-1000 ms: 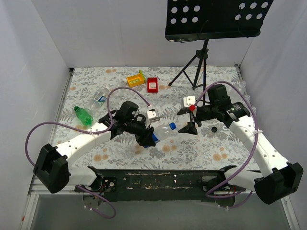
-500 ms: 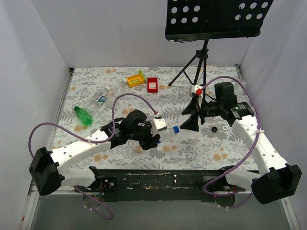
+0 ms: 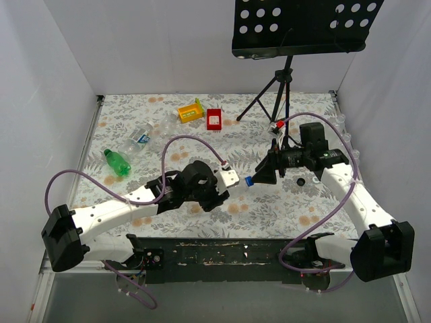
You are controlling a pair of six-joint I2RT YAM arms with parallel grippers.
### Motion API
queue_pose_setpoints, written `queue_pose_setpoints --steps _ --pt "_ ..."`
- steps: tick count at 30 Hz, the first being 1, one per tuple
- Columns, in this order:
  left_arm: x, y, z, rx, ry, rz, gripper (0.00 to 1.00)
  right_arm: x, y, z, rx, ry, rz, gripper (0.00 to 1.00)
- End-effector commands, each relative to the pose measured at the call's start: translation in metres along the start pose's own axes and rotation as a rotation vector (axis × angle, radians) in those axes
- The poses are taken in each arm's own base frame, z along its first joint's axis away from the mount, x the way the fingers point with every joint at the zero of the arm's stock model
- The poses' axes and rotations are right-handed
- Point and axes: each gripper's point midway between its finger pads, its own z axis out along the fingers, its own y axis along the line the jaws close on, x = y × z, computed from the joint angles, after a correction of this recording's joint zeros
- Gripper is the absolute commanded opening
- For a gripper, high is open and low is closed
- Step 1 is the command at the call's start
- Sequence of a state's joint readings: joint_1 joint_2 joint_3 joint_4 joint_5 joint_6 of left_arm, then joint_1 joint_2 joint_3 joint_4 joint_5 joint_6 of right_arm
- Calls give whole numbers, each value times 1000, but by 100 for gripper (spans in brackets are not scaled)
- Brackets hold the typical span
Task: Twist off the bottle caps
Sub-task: Unscrew the bottle cap from the plastic bottle.
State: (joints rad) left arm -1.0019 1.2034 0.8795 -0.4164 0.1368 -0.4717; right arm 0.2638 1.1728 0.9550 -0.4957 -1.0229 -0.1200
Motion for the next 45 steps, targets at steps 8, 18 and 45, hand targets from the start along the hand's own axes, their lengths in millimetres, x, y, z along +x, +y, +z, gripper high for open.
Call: queue_pose_setpoints --steps 8,18,45 --pt "-19 3 1 -63 -47 29 4 -2 -4 6 -36 -4 77 84" --pt "-26 2 8 -59 -59 37 4 2 -7 12 -59 1 146 82" --pt "-18 15 14 -133 -18 12 4 9 -9 11 -27 39 119 64"
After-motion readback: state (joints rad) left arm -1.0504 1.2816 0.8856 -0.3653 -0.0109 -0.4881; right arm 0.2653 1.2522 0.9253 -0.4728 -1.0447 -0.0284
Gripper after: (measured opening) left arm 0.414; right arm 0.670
